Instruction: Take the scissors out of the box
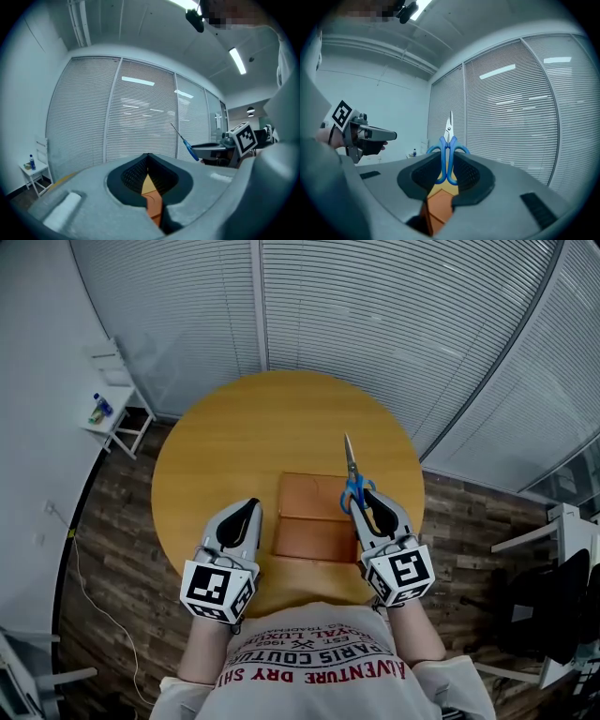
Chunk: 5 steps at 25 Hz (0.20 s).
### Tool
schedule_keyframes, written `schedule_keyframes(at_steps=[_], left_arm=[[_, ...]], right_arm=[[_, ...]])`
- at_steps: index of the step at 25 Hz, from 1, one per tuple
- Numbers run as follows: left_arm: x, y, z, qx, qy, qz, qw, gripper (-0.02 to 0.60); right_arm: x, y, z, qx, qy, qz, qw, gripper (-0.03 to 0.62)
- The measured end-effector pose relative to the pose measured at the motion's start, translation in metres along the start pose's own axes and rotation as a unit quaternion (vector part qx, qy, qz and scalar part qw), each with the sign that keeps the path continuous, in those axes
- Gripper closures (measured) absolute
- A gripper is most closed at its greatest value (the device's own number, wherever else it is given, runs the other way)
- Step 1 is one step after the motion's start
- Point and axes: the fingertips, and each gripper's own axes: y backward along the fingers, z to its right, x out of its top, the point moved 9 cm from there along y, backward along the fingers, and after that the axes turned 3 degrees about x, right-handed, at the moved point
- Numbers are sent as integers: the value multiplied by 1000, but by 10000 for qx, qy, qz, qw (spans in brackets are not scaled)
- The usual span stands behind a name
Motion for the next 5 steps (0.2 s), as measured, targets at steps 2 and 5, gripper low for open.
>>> schedule_keyframes(at_steps=[2,5], left_arm=[[2,0,-2,39,-15,37,10000,572],[3,-1,-3,60,-56,38,10000,572]], right_arm=[[1,-3,0,29,18,-4,10000,505],[3,-4,0,33,33,18,10000,505]])
